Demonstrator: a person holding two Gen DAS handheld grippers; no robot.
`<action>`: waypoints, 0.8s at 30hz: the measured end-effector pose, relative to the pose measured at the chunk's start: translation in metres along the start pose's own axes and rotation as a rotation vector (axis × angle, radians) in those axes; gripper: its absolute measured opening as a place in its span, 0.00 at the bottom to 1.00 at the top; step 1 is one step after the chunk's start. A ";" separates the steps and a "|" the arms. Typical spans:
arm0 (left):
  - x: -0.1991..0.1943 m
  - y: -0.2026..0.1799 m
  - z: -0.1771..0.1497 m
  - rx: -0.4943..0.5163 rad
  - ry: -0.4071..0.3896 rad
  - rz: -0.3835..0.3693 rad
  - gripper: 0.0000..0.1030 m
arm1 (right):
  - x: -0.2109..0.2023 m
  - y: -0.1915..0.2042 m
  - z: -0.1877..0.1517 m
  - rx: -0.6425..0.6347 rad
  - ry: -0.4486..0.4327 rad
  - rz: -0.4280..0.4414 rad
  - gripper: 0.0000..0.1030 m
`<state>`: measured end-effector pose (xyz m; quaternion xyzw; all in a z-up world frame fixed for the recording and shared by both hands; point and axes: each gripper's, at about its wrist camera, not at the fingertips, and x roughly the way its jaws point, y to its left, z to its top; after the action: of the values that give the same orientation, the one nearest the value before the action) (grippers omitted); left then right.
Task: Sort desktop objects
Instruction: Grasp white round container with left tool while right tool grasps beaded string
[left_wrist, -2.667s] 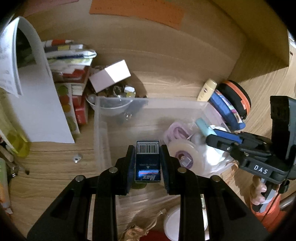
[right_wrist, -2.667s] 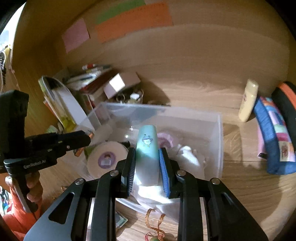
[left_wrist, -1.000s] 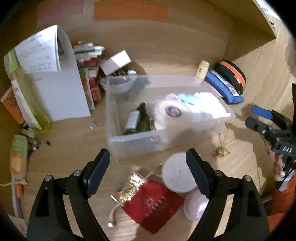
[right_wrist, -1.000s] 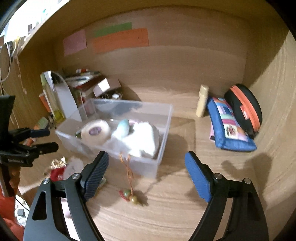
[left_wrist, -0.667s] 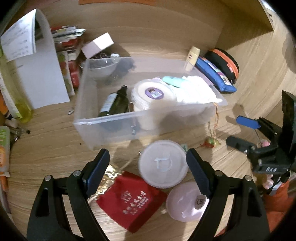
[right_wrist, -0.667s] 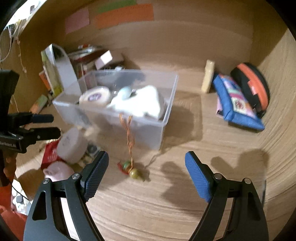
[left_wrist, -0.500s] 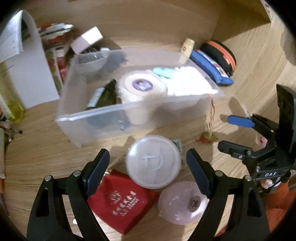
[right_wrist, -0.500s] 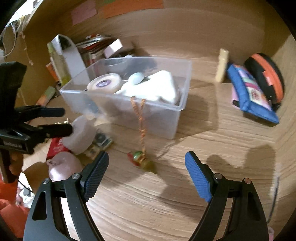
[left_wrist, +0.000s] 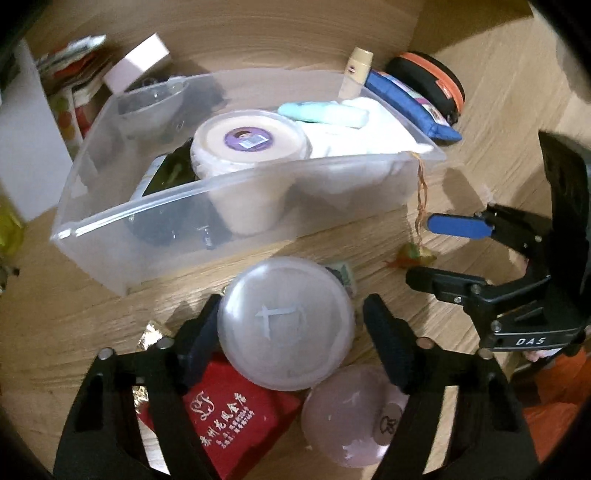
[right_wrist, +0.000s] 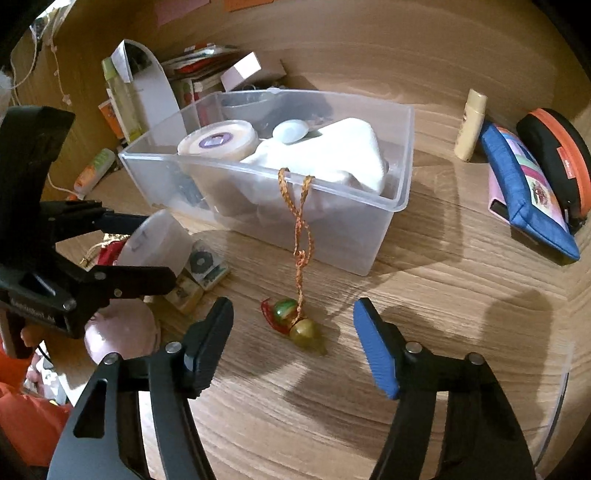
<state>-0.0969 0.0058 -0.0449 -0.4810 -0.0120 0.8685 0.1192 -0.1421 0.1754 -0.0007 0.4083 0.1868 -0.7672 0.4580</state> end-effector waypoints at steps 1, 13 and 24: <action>0.001 -0.001 0.000 0.013 0.000 0.010 0.65 | 0.001 0.001 0.000 -0.004 0.005 0.001 0.59; -0.008 0.006 0.003 -0.028 -0.041 -0.035 0.65 | 0.011 0.012 -0.002 -0.071 0.049 0.021 0.19; -0.045 0.006 0.008 -0.047 -0.163 -0.060 0.65 | -0.013 0.022 0.003 -0.084 -0.023 0.073 0.15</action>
<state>-0.0819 -0.0088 -0.0038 -0.4109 -0.0564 0.9002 0.1326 -0.1214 0.1691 0.0131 0.3864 0.1986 -0.7463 0.5043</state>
